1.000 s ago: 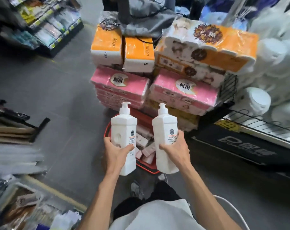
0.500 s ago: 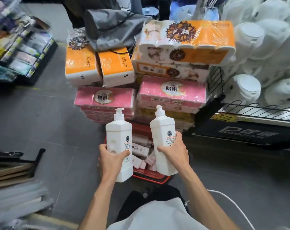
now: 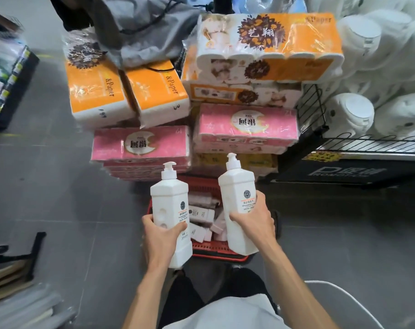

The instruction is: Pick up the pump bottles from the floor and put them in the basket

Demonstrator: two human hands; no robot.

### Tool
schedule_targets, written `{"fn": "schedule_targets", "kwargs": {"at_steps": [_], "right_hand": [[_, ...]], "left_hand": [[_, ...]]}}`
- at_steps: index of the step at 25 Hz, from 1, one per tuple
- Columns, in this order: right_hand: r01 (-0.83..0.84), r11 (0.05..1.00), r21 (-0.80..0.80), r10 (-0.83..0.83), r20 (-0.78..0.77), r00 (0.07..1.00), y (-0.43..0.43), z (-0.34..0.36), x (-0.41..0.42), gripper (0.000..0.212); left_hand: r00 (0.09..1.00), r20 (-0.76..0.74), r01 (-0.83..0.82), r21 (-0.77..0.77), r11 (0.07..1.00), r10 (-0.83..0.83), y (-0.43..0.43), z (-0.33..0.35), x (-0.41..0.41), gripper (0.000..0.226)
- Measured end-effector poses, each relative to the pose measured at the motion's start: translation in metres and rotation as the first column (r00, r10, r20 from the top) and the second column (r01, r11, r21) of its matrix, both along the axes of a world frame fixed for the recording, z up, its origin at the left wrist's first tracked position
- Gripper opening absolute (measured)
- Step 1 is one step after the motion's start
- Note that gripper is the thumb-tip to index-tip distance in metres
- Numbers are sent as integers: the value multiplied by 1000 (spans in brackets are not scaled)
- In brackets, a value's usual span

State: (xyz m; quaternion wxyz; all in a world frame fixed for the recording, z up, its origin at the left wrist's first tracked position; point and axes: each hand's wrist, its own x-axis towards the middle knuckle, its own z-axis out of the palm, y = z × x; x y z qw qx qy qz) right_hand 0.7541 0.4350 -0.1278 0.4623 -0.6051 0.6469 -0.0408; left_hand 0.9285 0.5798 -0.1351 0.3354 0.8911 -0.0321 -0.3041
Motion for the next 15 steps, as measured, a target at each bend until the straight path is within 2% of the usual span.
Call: {"fn": "schedule_targets", "kwargs": {"at_steps": [8, 15], "right_hand": [[296, 952, 78, -296, -16, 955, 56, -45, 46, 71], [323, 933, 158, -322, -33, 946, 45, -138, 88, 68]], "left_hand": [[975, -14, 221, 58, 974, -220, 14, -44, 70, 66], [947, -76, 321, 123, 939, -313, -17, -136, 93, 68]]}}
